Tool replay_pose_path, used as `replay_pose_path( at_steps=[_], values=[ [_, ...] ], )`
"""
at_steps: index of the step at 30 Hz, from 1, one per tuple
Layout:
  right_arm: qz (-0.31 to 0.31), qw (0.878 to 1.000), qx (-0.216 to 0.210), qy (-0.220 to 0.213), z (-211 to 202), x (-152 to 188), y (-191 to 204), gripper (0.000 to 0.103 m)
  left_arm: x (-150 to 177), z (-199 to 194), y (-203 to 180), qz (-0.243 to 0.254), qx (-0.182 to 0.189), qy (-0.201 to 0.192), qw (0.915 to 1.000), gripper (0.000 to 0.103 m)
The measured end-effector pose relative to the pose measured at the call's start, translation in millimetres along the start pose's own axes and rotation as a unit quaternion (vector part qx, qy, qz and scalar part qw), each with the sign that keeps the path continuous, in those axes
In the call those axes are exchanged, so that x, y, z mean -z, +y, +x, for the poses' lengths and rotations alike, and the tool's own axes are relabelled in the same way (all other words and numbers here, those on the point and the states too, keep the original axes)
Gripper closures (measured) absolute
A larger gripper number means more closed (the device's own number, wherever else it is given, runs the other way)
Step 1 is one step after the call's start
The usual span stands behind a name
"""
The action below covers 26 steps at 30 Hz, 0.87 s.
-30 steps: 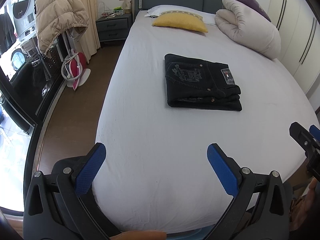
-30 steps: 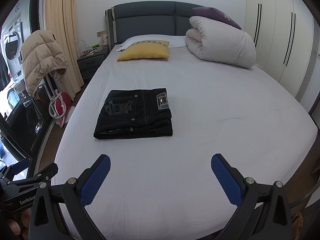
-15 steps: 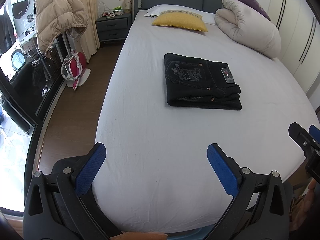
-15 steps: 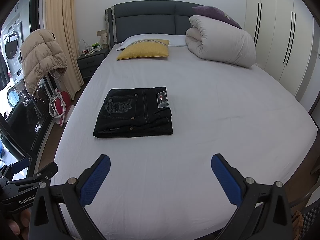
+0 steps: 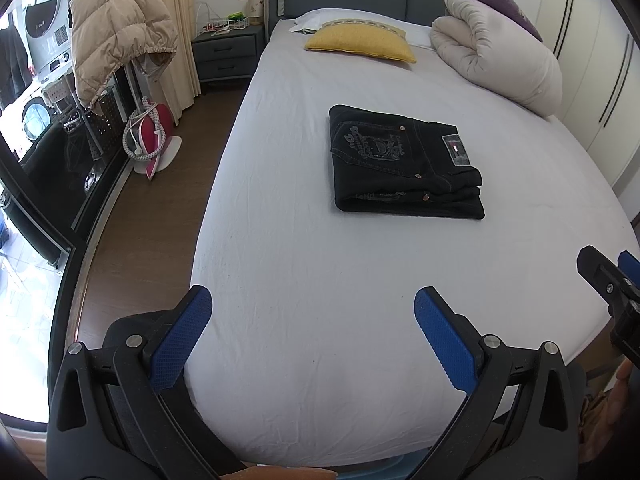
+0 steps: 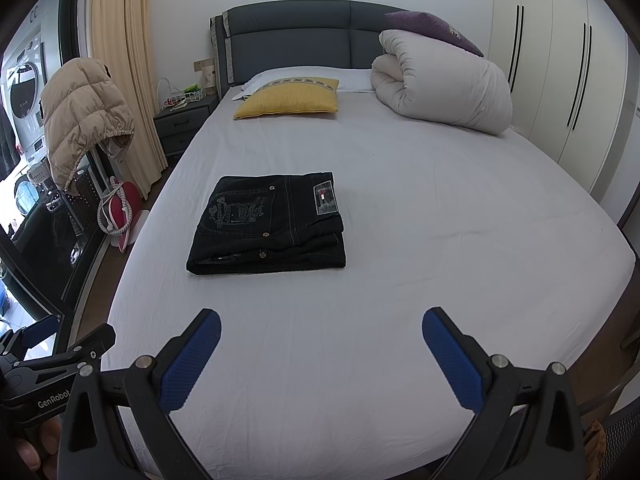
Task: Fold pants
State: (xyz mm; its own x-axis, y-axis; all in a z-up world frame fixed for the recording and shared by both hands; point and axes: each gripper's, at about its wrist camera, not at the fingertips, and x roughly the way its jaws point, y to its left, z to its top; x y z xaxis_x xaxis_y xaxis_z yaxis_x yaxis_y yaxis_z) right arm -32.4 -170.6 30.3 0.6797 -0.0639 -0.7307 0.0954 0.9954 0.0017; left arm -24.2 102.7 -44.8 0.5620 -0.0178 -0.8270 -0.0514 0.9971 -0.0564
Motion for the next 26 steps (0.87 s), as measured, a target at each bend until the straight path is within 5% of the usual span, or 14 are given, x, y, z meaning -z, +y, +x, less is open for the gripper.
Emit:
replay_pose_path(
  at_steps=[26],
  values=[
    [-0.001,1.000,0.000,0.002,0.7,6.0,-0.9,0.000,3.9,-1.1,0.4,0.002,-0.010,-0.002,0.9999,0.000]
  ],
)
